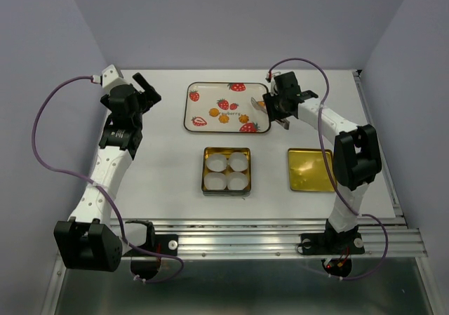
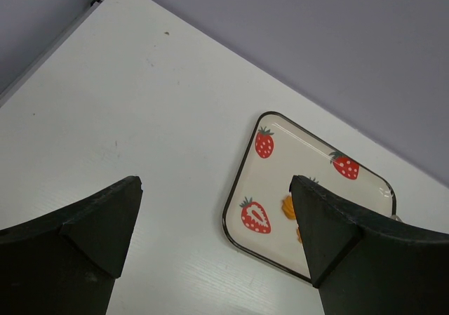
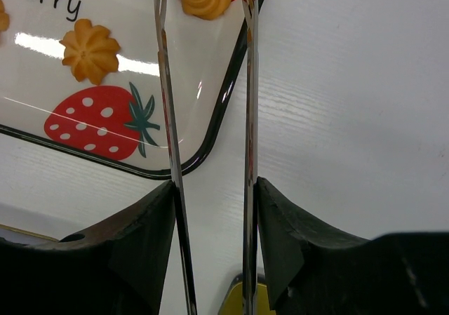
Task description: Pack the cookies
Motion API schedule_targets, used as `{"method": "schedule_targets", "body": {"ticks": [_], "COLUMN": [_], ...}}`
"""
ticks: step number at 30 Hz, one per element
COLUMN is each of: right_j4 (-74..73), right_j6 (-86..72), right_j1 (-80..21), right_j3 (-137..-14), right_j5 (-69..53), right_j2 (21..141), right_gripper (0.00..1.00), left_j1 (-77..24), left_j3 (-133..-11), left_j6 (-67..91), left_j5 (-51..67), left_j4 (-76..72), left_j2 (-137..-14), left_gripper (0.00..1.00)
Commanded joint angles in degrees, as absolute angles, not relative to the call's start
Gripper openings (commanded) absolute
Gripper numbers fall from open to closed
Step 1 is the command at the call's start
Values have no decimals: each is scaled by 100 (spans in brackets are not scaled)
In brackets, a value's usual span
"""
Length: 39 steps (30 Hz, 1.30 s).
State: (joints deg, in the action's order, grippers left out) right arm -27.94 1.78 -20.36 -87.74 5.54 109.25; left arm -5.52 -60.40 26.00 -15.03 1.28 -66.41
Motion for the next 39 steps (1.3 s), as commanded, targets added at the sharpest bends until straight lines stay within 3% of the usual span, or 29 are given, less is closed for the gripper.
{"method": "schedule_targets", "body": {"ticks": [1,18,26,39], "right_j4": [-2830,-3032,-3059,-2576], "right_j6": [220,396,325,281], "right_j1": [-2083,-2188,-2241,-2364], "right_j3": [-9035,-9079,-9097,-8404], "right_j5": [510,518,914,238], "right_j2": [10863,10898,10855,9686], "right_gripper": [52,52,37,35], "left_j1": [-536,-536,-536,-536], "left_j3": [-6047,-6047,-6029,-5898], "left_j6": [2593,2619,2628,2646], "left_j5": [-1556,-1564,-1608,-1381], "left_j4": [-105,-105,-70,-114], "left_j2": [-6618,-6627,-6601,-6513], "left_gripper": [99,99,99,99]}}
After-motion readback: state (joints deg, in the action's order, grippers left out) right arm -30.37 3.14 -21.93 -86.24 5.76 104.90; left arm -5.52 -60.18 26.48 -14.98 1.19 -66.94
